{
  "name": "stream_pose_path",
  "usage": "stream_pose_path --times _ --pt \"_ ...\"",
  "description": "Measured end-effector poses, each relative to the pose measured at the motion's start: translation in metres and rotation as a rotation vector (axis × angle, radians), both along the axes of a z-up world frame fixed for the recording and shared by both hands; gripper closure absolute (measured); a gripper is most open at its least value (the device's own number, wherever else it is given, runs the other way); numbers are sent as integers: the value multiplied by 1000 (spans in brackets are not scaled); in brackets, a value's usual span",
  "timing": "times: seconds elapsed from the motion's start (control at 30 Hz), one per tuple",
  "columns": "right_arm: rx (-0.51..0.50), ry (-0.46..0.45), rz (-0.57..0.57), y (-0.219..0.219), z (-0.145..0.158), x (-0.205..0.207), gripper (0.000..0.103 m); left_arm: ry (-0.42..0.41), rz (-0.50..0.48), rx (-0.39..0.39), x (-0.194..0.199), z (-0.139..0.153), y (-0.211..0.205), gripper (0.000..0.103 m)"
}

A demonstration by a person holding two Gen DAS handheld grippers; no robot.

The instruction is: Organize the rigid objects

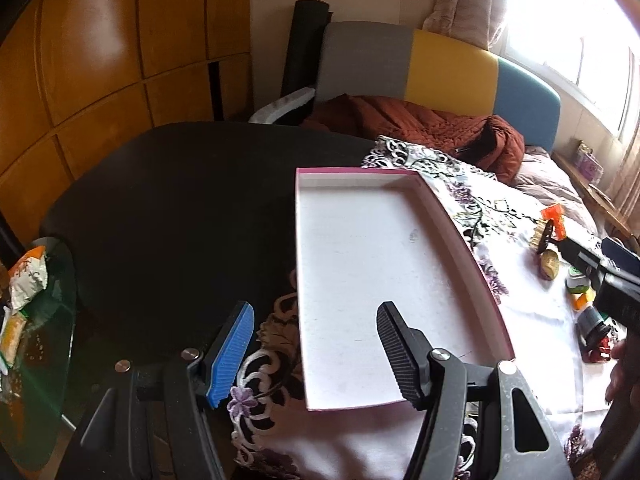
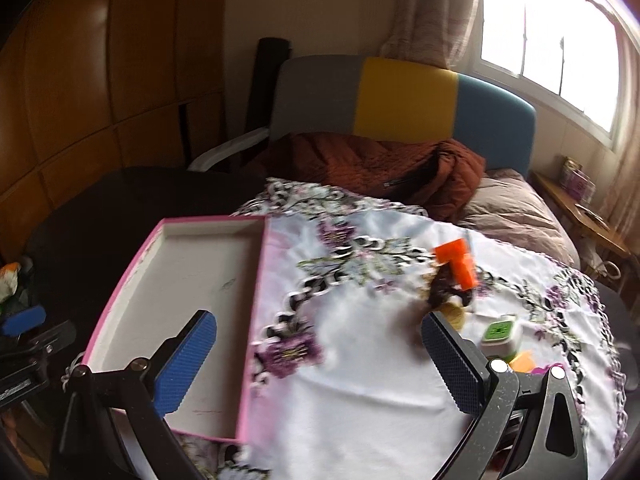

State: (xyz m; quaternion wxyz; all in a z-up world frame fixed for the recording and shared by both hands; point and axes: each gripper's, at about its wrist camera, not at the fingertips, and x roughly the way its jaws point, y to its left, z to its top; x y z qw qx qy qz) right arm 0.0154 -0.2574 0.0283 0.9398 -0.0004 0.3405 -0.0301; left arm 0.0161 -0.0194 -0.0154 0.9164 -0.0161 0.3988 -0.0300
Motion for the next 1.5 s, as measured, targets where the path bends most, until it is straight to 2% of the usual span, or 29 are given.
stream_pose_path --times 0.13,0.27,0.4,0.47,0.6,0.73,0.8,0.97,1.1,1.27,1.33,1.4,1.5 --pt "8 -19 -54 -30 7 1 0 7 -30 2 2 -1 -8 38" --pt "25 -35 -103 -64 11 3 0 7 -87 -37 3 2 -16 38" --pt "59 -81 -173 -111 18 4 0 9 -159 -163 5 7 -20 37" --pt "99 -97 -230 -144 20 5 0 19 -174 -202 9 11 -24 35" --pt "116 -112 -350 -197 11 3 0 7 -183 -200 16 17 -41 35" --pt "208 -102 -466 -243 -14 -8 0 -3 -249 -192 23 25 -66 35" --pt "261 -72 -498 -255 -19 -8 0 14 -295 -192 30 25 -82 35" --pt "359 -89 -540 -273 -21 -17 0 99 -383 -201 52 19 -128 32" --pt "403 -85 -545 -276 -22 -19 0 115 -470 -179 67 22 -175 32" --pt "426 -66 -532 -277 -25 -16 0 68 -617 -89 83 33 -247 31" --pt "445 -59 -530 -278 -27 -15 0 44 -672 -62 90 32 -271 24" --pt "461 -56 -533 -281 -29 -16 0 12 -730 -10 95 30 -298 21" --pt "490 -54 -536 -286 -31 -16 0 8 -785 48 108 20 -332 18"
